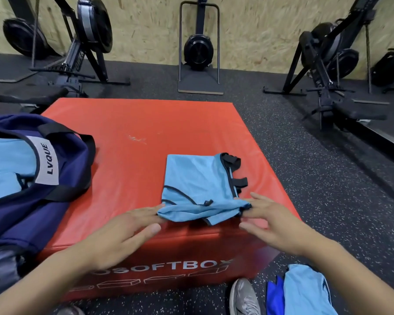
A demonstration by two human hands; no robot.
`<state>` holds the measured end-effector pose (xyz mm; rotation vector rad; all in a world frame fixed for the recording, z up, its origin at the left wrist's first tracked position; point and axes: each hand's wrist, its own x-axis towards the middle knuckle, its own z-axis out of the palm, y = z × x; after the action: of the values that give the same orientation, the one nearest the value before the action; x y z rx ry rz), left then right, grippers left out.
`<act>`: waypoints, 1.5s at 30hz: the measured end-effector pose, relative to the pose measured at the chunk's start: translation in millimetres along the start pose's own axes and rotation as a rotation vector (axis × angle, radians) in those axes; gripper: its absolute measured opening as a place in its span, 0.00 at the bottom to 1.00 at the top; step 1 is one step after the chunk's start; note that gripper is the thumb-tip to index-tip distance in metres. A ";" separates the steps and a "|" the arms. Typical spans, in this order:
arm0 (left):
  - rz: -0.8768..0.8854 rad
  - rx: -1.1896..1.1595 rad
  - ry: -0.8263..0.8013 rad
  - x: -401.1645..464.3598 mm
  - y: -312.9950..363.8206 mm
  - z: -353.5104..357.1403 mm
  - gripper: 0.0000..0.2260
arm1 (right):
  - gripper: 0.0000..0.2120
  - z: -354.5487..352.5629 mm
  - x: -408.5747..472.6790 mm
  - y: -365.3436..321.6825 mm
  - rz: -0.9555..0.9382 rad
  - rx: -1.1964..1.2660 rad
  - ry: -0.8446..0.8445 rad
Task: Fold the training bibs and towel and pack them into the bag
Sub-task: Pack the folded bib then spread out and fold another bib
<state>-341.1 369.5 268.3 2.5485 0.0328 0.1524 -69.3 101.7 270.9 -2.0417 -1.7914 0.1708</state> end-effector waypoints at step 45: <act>-0.404 0.442 0.180 44.0 -81.1 4.2 0.47 | 0.29 106.4 167.5 -33.5 0.389 -0.223 -0.036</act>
<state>-296.2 437.1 224.2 2.8880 0.7170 0.2355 -110.8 291.2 217.4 -2.5482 -1.4692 0.1241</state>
